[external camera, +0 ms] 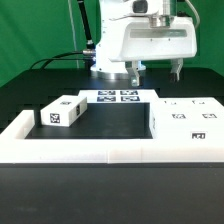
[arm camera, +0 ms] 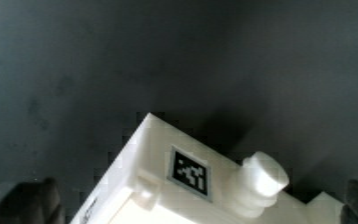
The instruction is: Assemble cabinet
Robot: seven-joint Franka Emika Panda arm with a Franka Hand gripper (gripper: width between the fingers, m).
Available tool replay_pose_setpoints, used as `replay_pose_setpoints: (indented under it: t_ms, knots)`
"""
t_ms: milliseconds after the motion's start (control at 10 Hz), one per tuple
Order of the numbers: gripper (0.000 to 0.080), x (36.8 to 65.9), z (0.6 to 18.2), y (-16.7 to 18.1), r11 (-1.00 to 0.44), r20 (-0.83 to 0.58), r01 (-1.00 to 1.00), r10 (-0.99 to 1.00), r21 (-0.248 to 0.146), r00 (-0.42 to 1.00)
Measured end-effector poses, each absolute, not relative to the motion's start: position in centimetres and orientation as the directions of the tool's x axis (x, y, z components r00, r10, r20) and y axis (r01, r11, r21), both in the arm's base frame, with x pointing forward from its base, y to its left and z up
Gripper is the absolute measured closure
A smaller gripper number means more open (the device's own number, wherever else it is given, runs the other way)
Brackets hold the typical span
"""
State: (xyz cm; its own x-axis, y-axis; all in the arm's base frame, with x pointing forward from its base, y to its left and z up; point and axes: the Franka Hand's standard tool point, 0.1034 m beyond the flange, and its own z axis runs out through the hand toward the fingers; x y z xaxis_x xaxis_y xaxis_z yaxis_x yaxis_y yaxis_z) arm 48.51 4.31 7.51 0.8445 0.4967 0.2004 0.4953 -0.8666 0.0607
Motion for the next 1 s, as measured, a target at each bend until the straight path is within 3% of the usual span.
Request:
replay_pose_setpoints:
  t_ms: [300,600,1000]
  knots:
    - [0.0002,48.5,7.4,4.5,-0.939,0.209,0.344,0.341,0.019,0.917]
    - [0.0002,49.1,6.2,7.5,-0.999,0.212,0.036,0.027,-0.039,0.977]
    - [0.0002,48.8,4.4,7.6,-0.996,0.229,0.084,0.081,-0.003,0.970]
